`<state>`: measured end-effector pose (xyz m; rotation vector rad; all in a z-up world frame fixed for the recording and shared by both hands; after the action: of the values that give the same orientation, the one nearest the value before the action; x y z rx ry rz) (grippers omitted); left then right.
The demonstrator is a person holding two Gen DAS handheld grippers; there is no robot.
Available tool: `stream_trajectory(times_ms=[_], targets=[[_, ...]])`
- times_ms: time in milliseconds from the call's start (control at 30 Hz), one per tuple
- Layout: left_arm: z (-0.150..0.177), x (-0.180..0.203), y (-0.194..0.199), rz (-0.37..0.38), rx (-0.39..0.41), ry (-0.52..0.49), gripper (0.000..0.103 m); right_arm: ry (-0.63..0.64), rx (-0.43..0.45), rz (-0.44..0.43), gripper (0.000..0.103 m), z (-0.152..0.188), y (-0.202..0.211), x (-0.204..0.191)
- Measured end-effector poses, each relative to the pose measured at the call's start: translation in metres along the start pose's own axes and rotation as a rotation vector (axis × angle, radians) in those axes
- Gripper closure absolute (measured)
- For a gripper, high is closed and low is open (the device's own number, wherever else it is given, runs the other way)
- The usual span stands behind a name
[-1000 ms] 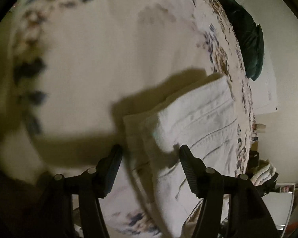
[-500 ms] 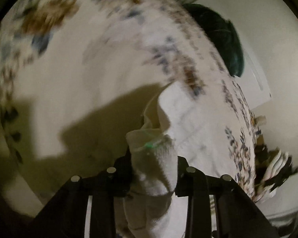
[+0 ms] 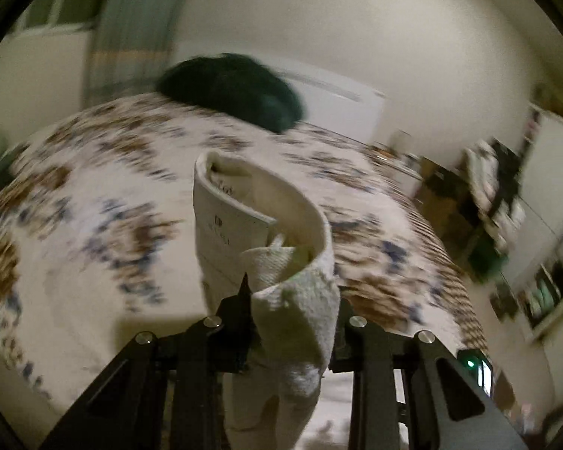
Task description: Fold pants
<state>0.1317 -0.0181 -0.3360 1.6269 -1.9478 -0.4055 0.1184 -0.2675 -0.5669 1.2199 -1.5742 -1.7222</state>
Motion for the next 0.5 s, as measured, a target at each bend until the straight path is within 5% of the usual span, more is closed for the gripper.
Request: stream_trajectory(times_ms=[133, 267, 367, 500], targets=[[0.01, 0.082, -0.018, 0.126, -0.047, -0.096, 0.078, -0.065, 0.046, 0.022, 0.003, -0.018, 0.036, 0.064], [0.051, 0.166, -0.06, 0.25, -0.194, -0.18, 0.078, -0.151, 0.06, 0.07, 0.003, -0.027, 0.055, 0.138], [0.092, 0.209, -0.097, 0.262, -0.309, -0.269, 0.077, -0.214, 0.066, 0.103, 0.003, -0.035, 0.062, 0.188], [0.138, 0.231, -0.141, 0.17, -0.473, -0.369, 0.069, -0.25, 0.068, 0.133, 0.003, -0.04, 0.07, 0.24]])
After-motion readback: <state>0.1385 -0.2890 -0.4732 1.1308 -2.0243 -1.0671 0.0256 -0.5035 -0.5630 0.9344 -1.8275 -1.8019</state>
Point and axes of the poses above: each gripper's, at about its wrist camera, not at the fingertips, and y roughly against the way its jaws point, x to its right, z to its underside, the point moved 1 cm from there along -y, roughly the way its jaws point, and after that the axes turned 4 degrees about -y, right-handed, at the moved point
